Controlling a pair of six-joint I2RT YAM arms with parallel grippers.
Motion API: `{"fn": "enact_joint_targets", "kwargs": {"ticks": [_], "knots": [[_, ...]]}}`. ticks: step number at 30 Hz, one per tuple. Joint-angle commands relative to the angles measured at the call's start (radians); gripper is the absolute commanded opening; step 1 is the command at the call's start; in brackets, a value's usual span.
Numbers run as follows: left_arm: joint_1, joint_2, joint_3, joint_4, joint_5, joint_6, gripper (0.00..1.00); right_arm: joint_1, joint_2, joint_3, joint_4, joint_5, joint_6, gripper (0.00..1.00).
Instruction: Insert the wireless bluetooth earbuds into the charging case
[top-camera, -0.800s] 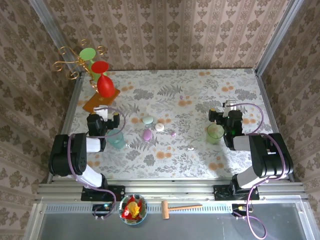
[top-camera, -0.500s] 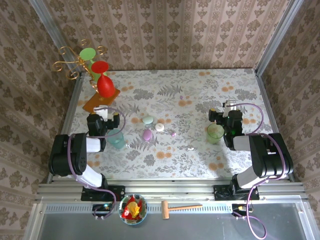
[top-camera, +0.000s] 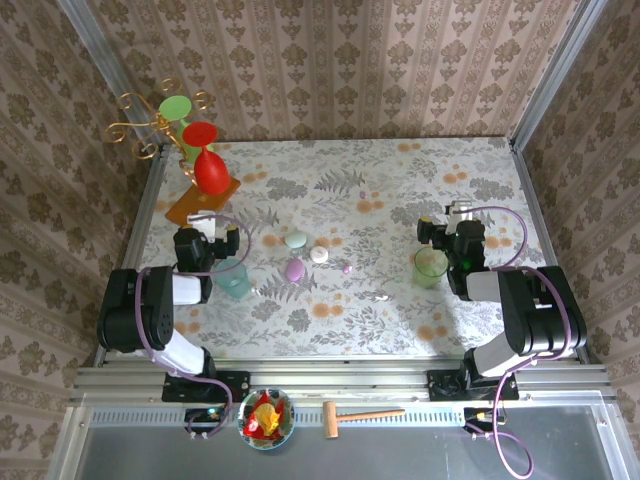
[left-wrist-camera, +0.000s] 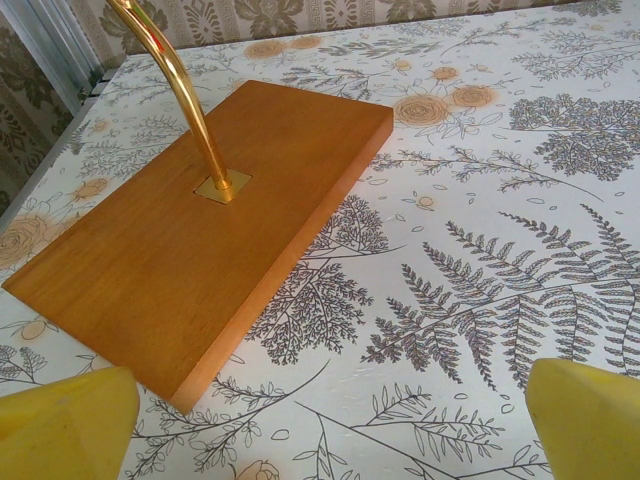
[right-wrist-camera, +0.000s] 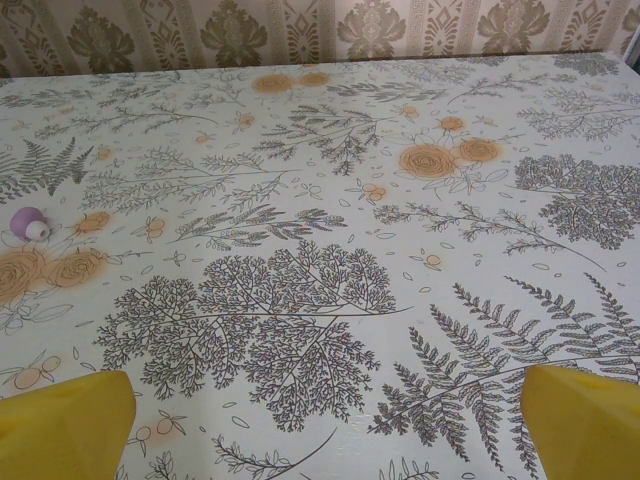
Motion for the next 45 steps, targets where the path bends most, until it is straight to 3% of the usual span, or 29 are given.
{"fn": "enact_joint_targets", "kwargs": {"ticks": [1,13,22,29,36,41,45], "knots": [[-0.002,-0.021,-0.016,0.053,-0.029,-0.006,1.0,-0.004,0.005,-0.002,0.006,0.0,-0.014,1.0],[-0.04,-0.244,0.006,-0.159,-0.094,0.017,1.0,0.065,-0.279,0.063,-0.315,0.012,-0.067,1.0],[-0.132,-0.369,0.087,-0.346,-0.134,0.048,1.0,0.221,-0.378,0.224,-0.604,-0.039,-0.14,1.0],[-0.2,-0.444,0.174,-0.527,-0.133,0.1,1.0,0.391,-0.247,0.378,-0.765,-0.245,-0.251,1.0],[-0.25,-0.512,0.241,-0.697,-0.086,0.068,1.0,0.579,-0.035,0.438,-0.685,-0.291,-0.278,0.99],[-0.278,-0.543,0.275,-0.792,-0.033,0.043,1.0,0.623,0.126,0.496,-0.668,-0.343,-0.281,0.79],[-0.285,-0.549,0.282,-0.817,-0.015,0.042,1.0,0.629,0.229,0.545,-0.666,-0.349,-0.281,0.72]]}}
